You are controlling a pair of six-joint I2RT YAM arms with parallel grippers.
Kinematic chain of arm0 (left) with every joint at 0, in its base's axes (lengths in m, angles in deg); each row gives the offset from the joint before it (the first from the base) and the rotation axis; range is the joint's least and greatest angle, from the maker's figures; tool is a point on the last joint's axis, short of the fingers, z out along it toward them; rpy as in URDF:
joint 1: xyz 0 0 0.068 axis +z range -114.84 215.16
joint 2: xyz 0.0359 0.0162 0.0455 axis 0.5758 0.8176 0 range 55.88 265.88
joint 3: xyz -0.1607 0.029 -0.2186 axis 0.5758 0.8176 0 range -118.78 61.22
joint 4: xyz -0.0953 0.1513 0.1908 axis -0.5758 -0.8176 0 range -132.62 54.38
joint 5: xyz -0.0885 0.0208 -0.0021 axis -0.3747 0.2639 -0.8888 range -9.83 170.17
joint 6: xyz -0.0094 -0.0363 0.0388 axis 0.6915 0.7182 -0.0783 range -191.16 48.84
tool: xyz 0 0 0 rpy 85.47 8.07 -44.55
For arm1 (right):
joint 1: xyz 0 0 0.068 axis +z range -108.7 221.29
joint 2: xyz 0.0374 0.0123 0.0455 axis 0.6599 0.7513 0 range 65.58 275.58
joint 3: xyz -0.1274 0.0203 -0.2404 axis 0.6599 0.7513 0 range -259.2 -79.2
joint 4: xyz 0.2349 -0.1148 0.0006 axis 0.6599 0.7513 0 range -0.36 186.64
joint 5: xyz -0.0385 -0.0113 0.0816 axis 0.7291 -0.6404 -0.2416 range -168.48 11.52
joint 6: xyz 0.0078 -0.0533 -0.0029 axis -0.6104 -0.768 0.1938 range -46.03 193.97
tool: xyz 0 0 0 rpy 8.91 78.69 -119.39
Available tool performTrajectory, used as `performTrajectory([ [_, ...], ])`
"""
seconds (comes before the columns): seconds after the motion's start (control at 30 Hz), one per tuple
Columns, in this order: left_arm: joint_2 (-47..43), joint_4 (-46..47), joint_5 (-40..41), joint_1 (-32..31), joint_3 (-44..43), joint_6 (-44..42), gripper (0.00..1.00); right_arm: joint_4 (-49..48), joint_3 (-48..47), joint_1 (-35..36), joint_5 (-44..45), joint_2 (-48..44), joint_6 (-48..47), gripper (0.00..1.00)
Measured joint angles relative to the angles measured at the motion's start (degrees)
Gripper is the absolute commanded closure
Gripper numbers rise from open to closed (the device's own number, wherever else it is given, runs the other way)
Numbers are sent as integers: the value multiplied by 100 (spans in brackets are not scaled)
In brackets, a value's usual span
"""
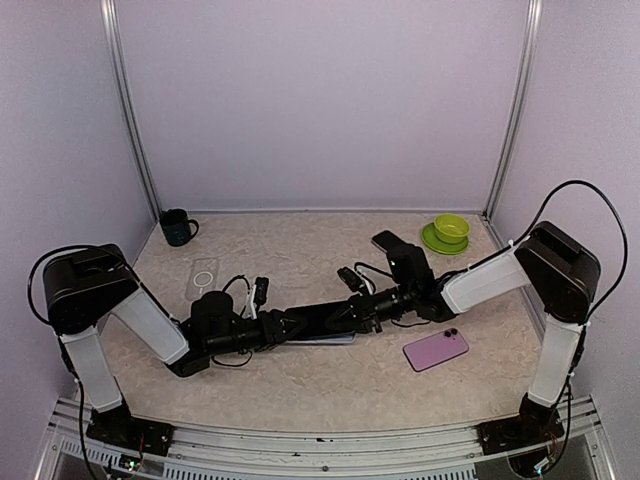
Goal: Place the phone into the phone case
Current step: Install the phone on the phone case.
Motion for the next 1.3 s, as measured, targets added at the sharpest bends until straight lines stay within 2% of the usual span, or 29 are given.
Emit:
performTrajectory([
  [0.37, 103, 232, -291, 66, 2, 149, 61, 22, 0, -9, -81, 0, -352, 100],
  [0.83, 181, 811, -566, 85, 63, 321, 76, -205, 13, -83, -428, 9, -568, 100],
  [1.3, 212, 1191, -741, 42, 116, 385, 90, -284, 17, -68, -601, 42, -815, 86],
])
